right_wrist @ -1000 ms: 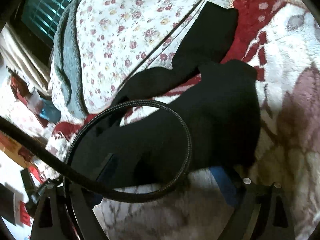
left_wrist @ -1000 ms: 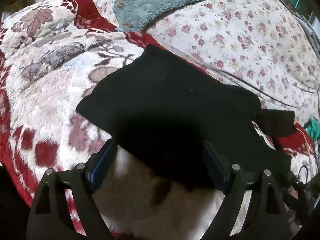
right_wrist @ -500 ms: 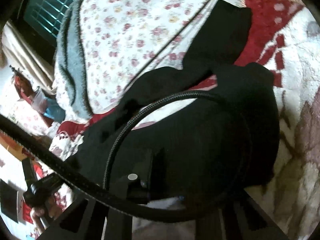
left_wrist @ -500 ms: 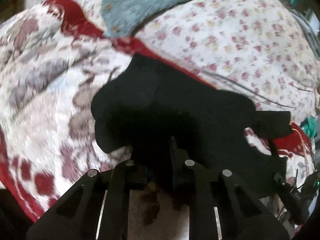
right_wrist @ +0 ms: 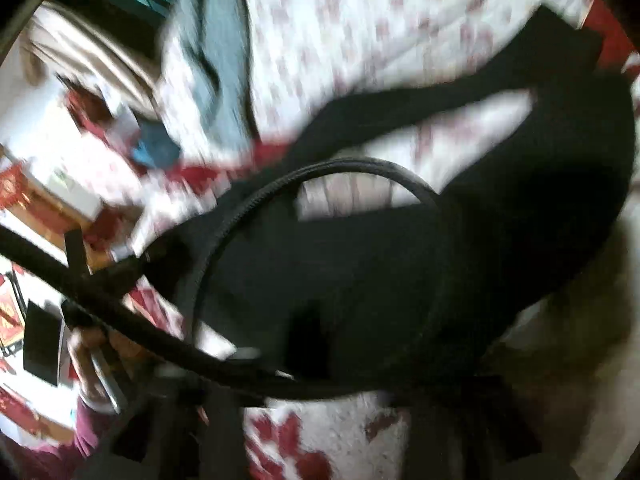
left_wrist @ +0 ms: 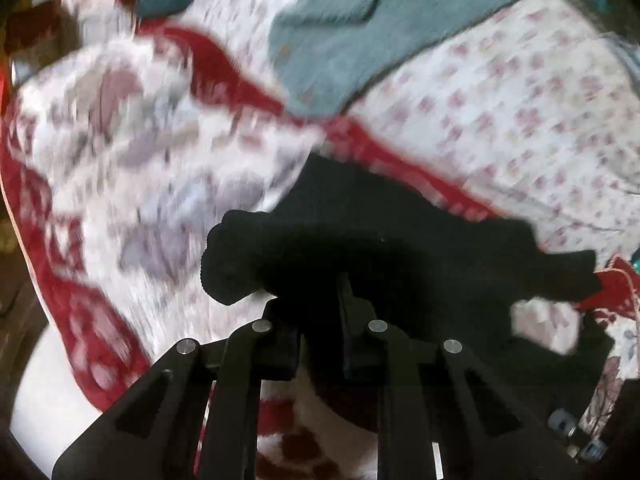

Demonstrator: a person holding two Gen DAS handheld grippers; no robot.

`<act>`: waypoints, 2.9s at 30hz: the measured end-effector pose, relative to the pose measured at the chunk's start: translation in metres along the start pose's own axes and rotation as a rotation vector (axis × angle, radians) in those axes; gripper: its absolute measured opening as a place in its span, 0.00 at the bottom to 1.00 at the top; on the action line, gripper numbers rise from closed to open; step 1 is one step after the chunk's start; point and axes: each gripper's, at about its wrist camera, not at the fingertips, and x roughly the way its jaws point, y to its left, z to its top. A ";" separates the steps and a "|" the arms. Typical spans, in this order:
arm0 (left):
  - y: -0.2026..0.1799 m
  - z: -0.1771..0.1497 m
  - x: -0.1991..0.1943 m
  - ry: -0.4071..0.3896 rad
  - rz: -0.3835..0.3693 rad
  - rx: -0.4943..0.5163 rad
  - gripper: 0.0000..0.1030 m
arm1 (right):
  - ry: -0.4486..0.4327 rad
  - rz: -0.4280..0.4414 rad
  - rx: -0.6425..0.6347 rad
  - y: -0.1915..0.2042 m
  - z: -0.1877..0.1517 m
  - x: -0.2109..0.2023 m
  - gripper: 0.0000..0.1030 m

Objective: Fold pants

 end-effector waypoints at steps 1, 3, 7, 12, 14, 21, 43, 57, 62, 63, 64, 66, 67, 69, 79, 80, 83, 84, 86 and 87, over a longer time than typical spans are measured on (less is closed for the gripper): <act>0.000 -0.006 0.007 0.013 0.019 0.007 0.14 | -0.032 0.008 -0.022 0.001 -0.002 -0.004 0.43; -0.006 -0.014 0.012 0.003 0.052 0.045 0.14 | -0.037 0.005 -0.023 -0.001 -0.002 -0.017 0.43; -0.007 -0.014 0.003 -0.045 0.042 0.044 0.14 | -0.139 -0.045 0.010 -0.023 -0.006 -0.071 0.45; -0.007 -0.014 0.012 -0.009 0.045 0.018 0.15 | -0.257 -0.195 0.161 -0.077 0.004 -0.135 0.48; -0.010 -0.013 0.012 -0.014 0.051 0.020 0.15 | -0.274 -0.189 0.216 -0.095 0.016 -0.136 0.49; -0.013 -0.015 0.015 -0.026 0.071 0.039 0.15 | -0.255 -0.141 0.284 -0.137 0.056 -0.095 0.21; -0.012 -0.007 0.022 -0.015 0.042 -0.013 0.16 | -0.250 -0.223 0.112 -0.089 0.126 -0.082 0.54; -0.012 -0.008 0.026 -0.014 0.049 -0.004 0.16 | -0.301 -0.208 0.099 -0.115 0.113 -0.077 0.05; -0.008 -0.010 0.017 -0.023 0.033 -0.013 0.16 | -0.402 -0.322 0.065 -0.091 0.078 -0.155 0.05; -0.007 -0.011 0.015 -0.025 0.031 -0.015 0.16 | -0.407 -0.339 0.064 -0.088 0.069 -0.164 0.05; -0.006 -0.012 0.013 -0.027 0.027 -0.017 0.16 | -0.409 -0.358 0.065 -0.085 0.060 -0.174 0.05; -0.004 -0.014 0.010 -0.029 0.023 -0.022 0.16 | -0.387 -0.418 0.082 -0.085 0.039 -0.186 0.05; -0.002 -0.015 0.008 -0.028 0.019 -0.028 0.16 | -0.370 -0.443 0.091 -0.087 0.031 -0.186 0.05; 0.000 -0.016 0.007 -0.025 0.017 -0.035 0.17 | -0.315 -0.505 0.100 -0.094 0.015 -0.177 0.05; 0.038 -0.017 -0.014 -0.019 0.068 -0.109 0.43 | -0.210 -0.541 0.007 -0.070 0.016 -0.167 0.29; 0.039 -0.017 -0.021 -0.033 0.083 -0.100 0.43 | -0.247 -0.510 0.001 -0.064 0.019 -0.175 0.29; 0.030 -0.014 -0.039 -0.073 0.079 -0.040 0.43 | -0.351 -0.388 -0.008 -0.046 0.030 -0.196 0.46; 0.023 -0.012 -0.043 -0.077 0.062 -0.013 0.43 | -0.371 -0.354 0.000 -0.044 0.036 -0.199 0.55; 0.007 -0.006 -0.049 -0.079 -0.006 0.044 0.43 | -0.390 -0.280 0.011 -0.043 0.052 -0.197 0.55; -0.002 -0.003 -0.051 -0.075 -0.052 0.067 0.44 | -0.390 -0.263 0.016 -0.043 0.059 -0.196 0.55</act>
